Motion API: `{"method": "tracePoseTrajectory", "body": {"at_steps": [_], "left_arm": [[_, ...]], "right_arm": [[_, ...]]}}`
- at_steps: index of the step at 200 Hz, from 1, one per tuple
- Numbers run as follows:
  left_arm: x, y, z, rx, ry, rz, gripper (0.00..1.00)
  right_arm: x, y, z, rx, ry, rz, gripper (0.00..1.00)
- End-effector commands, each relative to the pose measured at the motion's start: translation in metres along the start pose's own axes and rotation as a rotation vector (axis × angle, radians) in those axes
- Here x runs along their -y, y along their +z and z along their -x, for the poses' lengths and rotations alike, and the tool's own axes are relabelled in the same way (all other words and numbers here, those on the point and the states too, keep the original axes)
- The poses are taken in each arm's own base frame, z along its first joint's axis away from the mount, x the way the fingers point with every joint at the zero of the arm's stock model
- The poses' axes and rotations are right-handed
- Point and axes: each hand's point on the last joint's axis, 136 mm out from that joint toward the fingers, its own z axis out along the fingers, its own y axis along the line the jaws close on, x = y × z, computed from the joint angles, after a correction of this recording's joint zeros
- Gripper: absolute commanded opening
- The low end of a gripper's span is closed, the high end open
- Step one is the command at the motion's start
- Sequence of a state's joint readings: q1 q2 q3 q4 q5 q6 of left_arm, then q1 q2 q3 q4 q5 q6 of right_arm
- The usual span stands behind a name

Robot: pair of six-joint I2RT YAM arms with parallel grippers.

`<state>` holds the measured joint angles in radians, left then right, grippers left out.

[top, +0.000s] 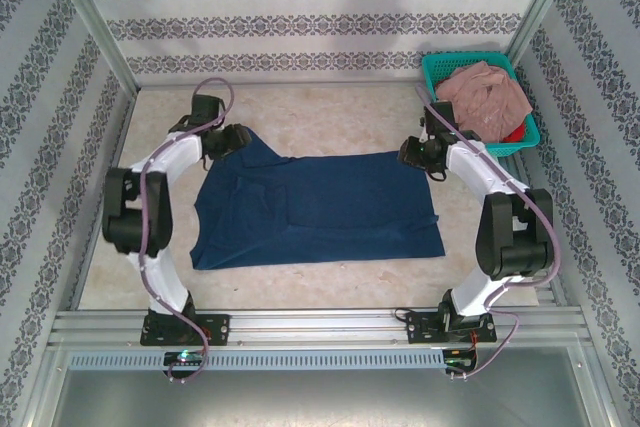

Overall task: Fold the inside-out t-shirt
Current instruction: Smooth out the T-shirt at the center of the table.

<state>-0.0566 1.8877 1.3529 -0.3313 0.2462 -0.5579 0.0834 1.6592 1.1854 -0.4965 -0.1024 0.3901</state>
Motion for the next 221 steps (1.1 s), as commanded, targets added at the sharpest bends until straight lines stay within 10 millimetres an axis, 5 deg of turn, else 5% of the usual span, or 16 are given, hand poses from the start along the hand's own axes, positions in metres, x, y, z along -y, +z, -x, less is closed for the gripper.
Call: {"method": "tracePoseTrajectory", "body": {"at_steps": [1, 38, 105, 147, 221], "left_arm": [[-0.002, 0.016, -0.003, -0.069, 0.023, 0.009, 0.57], [-0.004, 0.045, -0.016, -0.16, 0.035, 0.03, 0.51], [-0.006, 0.063, -0.046, -0.235, 0.039, 0.039, 0.38], [-0.013, 0.062, -0.055, -0.252, 0.032, 0.067, 0.35], [-0.015, 0.044, -0.054, -0.188, 0.131, 0.131, 0.45]], "right_arm": [[-0.007, 0.003, -0.002, -0.007, -0.013, 0.015, 0.44], [-0.004, 0.008, -0.01, -0.026, -0.01, 0.013, 0.44], [-0.003, 0.011, -0.015, -0.038, -0.012, 0.01, 0.44], [0.0, 0.013, -0.016, -0.041, -0.013, 0.004, 0.44], [0.0, 0.019, -0.022, -0.061, -0.012, 0.008, 0.44]]}}
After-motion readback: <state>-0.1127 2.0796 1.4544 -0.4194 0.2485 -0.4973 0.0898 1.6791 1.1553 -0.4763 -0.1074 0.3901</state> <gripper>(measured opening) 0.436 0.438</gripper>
